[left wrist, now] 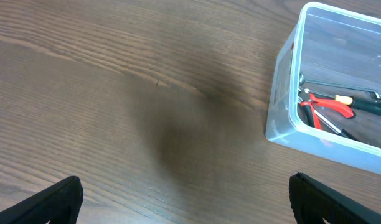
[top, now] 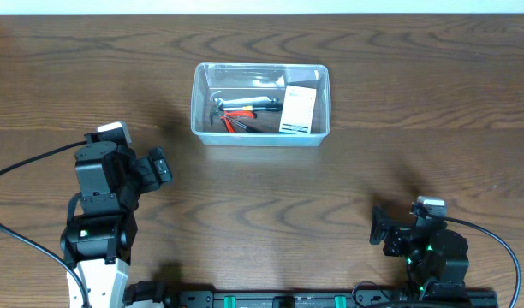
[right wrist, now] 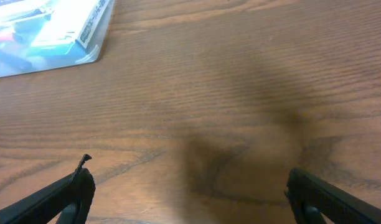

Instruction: Pack container

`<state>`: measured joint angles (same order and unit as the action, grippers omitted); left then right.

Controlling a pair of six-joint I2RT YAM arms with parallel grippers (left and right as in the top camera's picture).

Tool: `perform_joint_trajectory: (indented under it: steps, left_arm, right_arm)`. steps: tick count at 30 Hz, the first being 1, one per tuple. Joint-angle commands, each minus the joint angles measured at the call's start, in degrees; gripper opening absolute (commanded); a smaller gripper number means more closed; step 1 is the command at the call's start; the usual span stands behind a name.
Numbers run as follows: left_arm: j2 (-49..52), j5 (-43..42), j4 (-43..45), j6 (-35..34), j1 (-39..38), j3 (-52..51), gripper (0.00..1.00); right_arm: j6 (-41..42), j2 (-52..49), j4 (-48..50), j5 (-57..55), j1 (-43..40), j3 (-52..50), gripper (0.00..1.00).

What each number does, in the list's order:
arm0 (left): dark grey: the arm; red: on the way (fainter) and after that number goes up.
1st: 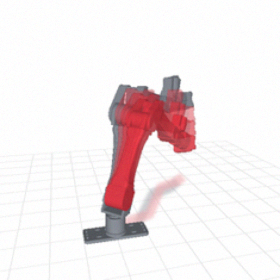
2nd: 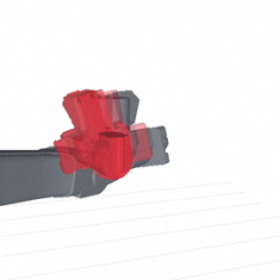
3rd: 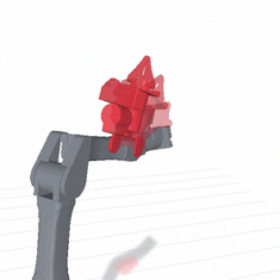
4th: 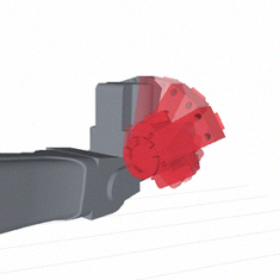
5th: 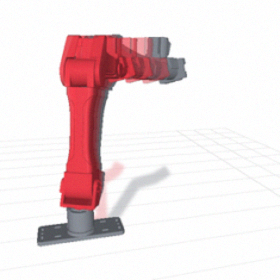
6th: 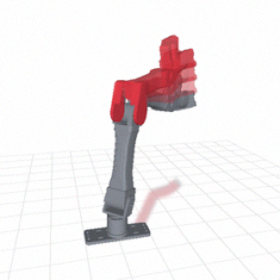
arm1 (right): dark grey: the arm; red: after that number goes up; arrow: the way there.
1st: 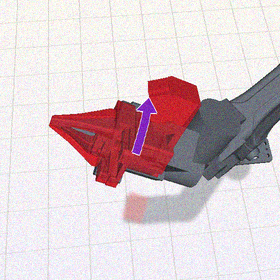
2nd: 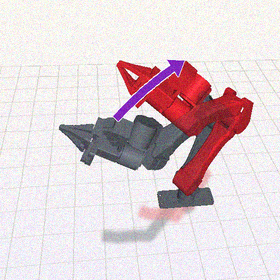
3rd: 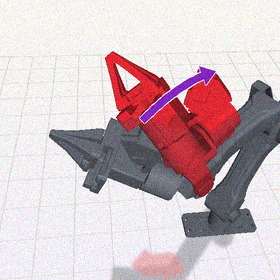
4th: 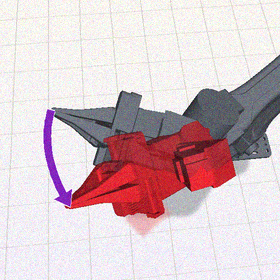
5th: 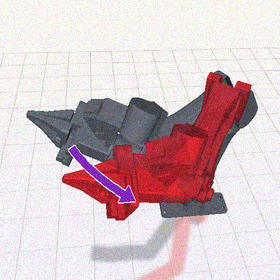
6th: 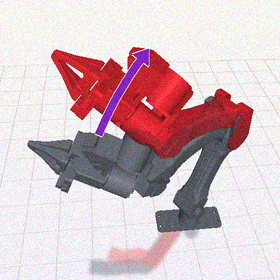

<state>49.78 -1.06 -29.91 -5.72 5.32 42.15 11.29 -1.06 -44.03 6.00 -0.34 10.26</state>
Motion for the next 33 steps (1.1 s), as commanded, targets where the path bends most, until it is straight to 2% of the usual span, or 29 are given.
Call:
perform_joint_trajectory:
  steps: [1,6,14,21,26,33]
  left_arm:
    - [-1.1,0.7,-0.2,0.8,-0.7,0.8,0.98]
    - [-7.4,0.6,-1.7,0.8,-0.8,0.0,0.98]
    - [-26.9,0.7,-2.6,0.8,-0.8,-3.3,0.98]
    - [-37.4,1.7,12.2,2.0,-0.8,-15.0,0.98]
    - [-42.9,1.7,20.3,-3.5,-0.8,-28.0,0.98]
    - [-47.8,1.7,25.8,-6.7,-0.8,-37.7,0.98]
  right_arm:
    - [-0.8,0.5,0.1,0.3,0.0,-0.6,0.99]
    - [-0.8,0.5,0.1,0.2,0.0,-0.6,0.99]
    - [-0.8,0.5,0.1,0.2,0.0,-0.6,0.99]
    - [-0.8,0.5,0.1,0.2,0.0,-0.6,0.99]
    - [-0.8,0.5,0.1,0.3,0.0,-0.6,0.99]
    - [-0.8,0.5,0.1,0.2,0.0,-0.6,0.99]
